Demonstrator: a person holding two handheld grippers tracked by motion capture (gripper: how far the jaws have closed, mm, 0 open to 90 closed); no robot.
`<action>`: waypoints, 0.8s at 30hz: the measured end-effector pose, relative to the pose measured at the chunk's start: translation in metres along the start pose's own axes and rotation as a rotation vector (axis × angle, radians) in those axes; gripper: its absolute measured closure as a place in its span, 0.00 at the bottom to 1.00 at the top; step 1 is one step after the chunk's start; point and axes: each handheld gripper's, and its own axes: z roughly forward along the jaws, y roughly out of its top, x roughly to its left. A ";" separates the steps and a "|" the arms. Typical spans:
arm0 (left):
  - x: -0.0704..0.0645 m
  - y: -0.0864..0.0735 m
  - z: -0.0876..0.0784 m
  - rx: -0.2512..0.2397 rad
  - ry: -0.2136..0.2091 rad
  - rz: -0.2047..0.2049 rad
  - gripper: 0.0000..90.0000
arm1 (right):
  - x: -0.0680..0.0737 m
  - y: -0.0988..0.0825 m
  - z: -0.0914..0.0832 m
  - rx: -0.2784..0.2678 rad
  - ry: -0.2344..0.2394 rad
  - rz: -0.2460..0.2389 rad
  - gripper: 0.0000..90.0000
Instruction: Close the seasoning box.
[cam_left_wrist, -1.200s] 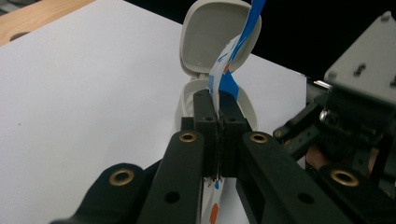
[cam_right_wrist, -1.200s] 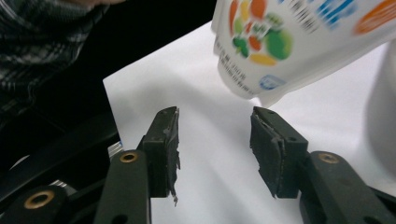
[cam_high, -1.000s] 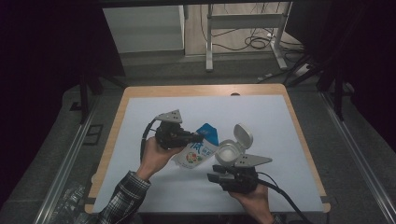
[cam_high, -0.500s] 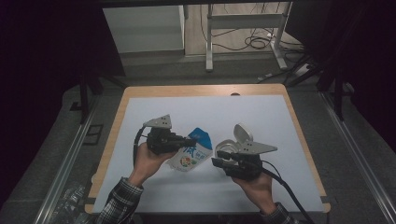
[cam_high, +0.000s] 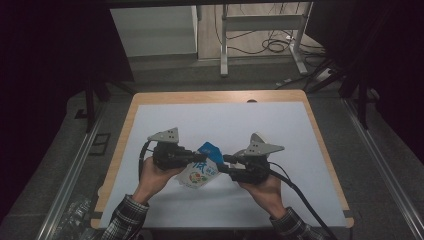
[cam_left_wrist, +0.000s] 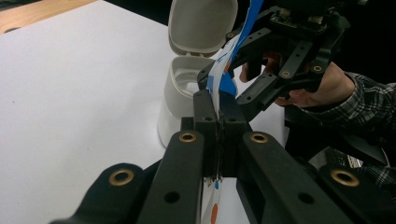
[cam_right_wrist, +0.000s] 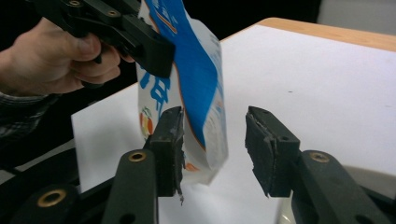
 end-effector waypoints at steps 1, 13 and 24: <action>0.000 -0.001 -0.001 -0.003 -0.001 0.002 0.99 | 0.000 0.001 0.002 0.002 0.006 0.000 0.64; 0.004 -0.010 -0.006 -0.036 0.002 0.000 0.98 | 0.006 0.009 0.009 0.024 0.035 -0.025 0.99; 0.004 -0.019 -0.008 -0.055 0.149 0.000 0.64 | 0.009 0.018 0.012 0.042 0.003 -0.053 1.00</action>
